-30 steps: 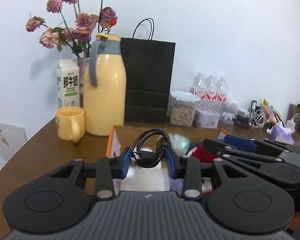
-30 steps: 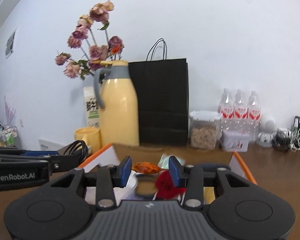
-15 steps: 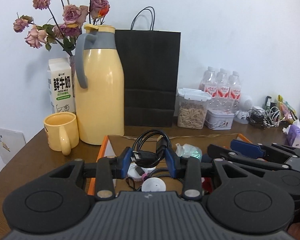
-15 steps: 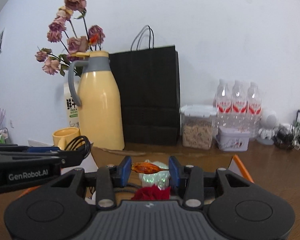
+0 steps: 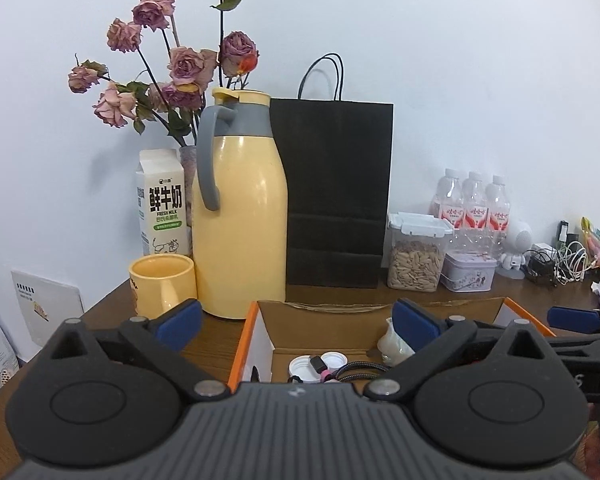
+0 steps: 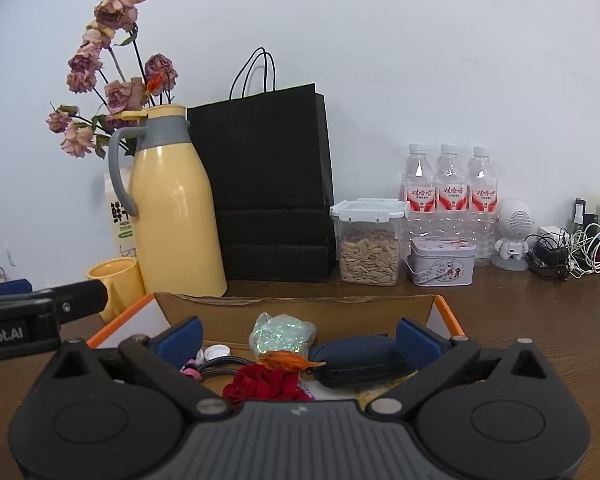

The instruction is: Organize objects

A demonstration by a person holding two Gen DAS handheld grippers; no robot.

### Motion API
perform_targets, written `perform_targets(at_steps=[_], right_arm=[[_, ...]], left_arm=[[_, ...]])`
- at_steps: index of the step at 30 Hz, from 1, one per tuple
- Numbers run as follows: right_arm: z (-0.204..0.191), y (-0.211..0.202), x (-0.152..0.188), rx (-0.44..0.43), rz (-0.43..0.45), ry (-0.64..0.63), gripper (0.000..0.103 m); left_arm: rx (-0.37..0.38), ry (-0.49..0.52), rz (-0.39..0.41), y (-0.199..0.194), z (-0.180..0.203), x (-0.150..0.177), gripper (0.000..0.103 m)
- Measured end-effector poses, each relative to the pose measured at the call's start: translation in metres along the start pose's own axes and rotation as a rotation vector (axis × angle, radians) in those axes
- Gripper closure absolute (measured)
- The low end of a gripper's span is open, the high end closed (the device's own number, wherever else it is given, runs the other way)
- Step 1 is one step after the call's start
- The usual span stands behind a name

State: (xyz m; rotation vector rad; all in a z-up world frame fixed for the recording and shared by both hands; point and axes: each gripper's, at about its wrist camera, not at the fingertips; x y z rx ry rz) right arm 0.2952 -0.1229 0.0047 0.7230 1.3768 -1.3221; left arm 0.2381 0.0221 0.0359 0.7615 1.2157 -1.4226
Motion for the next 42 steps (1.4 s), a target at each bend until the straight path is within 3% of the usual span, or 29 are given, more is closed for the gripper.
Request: perform_targets(at_steps=[14,29,42], right_arm=[[-0.001,-0.059,-0.013,-0.022,0.043,-0.04,0.0],[-0.013,-0.149,0.023,-0.054,-0.05,-0.048,0.0],[-0.026,-0.179,0.054,-0.08,-0.12,-0.029,0.0]], left_arm=[[0.042,-0.001,0.054,-0.051,0.003,-0.01,0.0],[0.039,-0.007,-0.091,-0.133,-0.018,0.024,0.0],[0.031,-0.035,-0.173,-0.164,-0.029,0.05,0.0]])
Point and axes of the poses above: each gripper's, at about its wrist camera, not at the fingertips, and y roughly the way its jaws point, z to its right, x to its underside, and after that the axes turned 15 degrees about -y, right-handed
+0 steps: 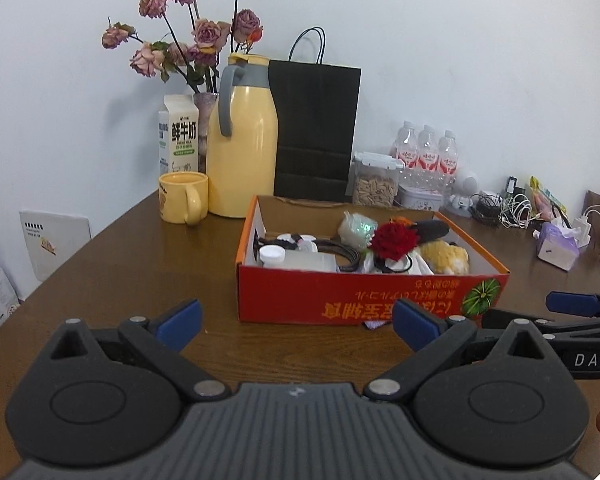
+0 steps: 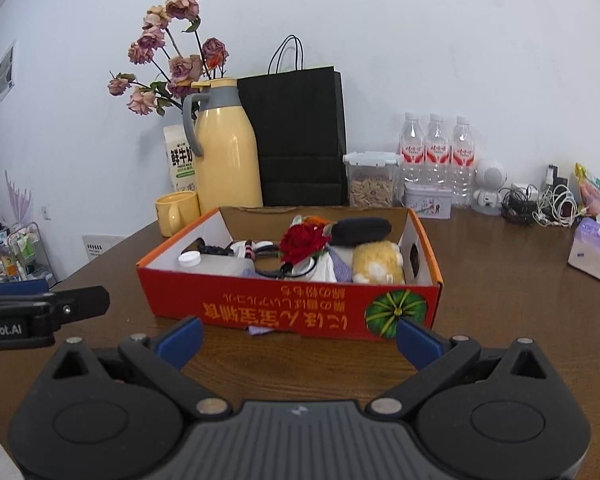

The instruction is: Organize objects

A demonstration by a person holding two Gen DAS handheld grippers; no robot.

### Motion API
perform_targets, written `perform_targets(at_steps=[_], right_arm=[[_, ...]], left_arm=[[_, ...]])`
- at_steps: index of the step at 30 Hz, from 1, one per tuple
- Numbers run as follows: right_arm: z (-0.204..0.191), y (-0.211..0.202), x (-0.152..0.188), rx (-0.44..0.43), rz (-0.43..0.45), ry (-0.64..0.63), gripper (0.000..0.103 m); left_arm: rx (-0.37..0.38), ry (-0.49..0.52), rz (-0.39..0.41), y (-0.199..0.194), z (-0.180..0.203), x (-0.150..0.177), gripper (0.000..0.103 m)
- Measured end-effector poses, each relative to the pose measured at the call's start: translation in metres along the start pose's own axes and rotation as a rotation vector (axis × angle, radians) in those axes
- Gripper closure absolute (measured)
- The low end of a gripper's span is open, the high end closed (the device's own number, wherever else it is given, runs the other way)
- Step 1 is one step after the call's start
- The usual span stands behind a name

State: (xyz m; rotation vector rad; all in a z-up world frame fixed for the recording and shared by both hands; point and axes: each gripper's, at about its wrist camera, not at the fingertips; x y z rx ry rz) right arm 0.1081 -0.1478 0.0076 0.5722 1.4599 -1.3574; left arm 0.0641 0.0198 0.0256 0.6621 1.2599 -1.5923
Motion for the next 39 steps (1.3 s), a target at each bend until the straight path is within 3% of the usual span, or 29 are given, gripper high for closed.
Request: perform_targets(at_steps=[39], right_arm=[[-0.0027,-0.0056,0.0023,-0.001,-0.001,0.003,0.0]], left_arm=[[-0.008,0.008,0.003,-0.0069,0.0025,0.0038,0.0]])
Point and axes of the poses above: each gripper's, at about its wrist camera, not at the fingertips, and y roughly the way its jaws point, z to its right, x to its underside, and after that the axes turned 15 degrees about -y, right-handed
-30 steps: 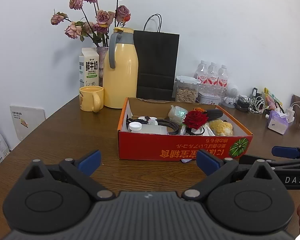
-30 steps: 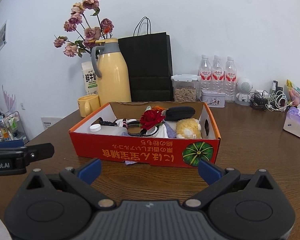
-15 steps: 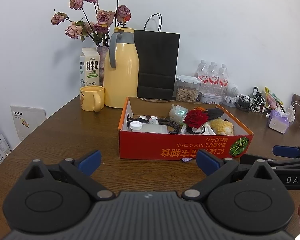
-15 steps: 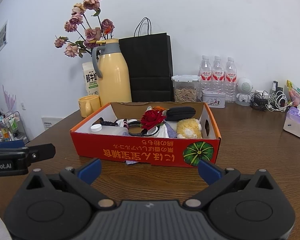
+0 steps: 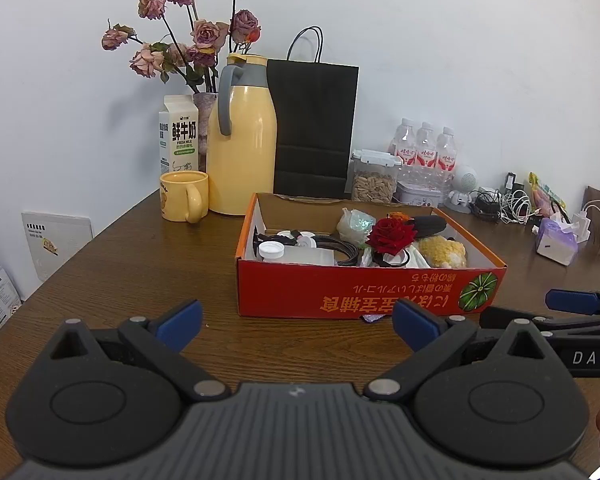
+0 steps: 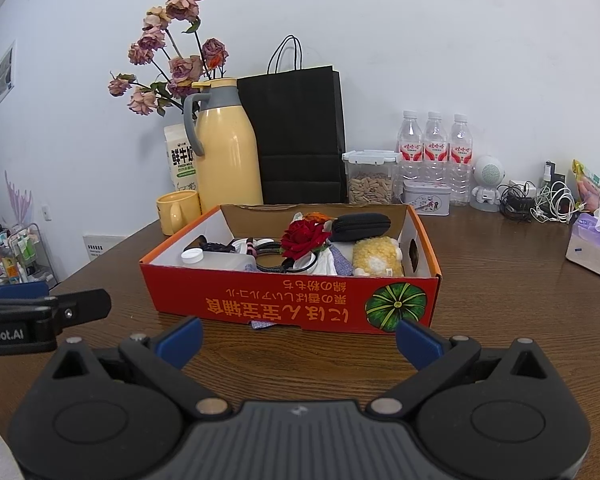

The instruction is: Organize objects

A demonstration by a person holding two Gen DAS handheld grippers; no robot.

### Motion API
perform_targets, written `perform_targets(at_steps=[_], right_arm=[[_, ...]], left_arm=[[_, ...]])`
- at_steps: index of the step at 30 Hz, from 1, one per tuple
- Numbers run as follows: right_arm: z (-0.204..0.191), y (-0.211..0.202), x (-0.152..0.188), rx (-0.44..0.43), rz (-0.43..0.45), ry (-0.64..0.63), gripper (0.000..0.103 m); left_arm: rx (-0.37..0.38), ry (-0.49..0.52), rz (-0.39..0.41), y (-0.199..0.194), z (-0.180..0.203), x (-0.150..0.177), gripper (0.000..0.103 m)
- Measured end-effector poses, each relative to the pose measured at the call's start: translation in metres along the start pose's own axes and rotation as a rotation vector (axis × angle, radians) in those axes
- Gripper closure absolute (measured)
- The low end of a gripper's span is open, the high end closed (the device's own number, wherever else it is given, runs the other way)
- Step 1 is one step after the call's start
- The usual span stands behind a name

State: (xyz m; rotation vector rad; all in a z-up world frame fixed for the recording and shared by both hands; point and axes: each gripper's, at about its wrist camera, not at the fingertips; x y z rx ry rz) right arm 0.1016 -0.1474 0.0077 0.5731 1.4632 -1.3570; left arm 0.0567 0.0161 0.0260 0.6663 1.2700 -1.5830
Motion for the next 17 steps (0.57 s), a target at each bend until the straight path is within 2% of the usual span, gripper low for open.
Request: perform_targets(at_steps=[17], right_arm=[[0.0013,0.0012,0.0015,-0.001,-0.008,0.005,0.0]], left_arm=[[-0.005,0.012,0.01,0.0008,0.0016,0.0009,0.0]])
Point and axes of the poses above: each gripper's, at about its wrist camera, not at the fingertips, and y roughly the way its jaws point, z to its right, x to its underside, and after that the axes turned 15 degrees about -y, right-handed
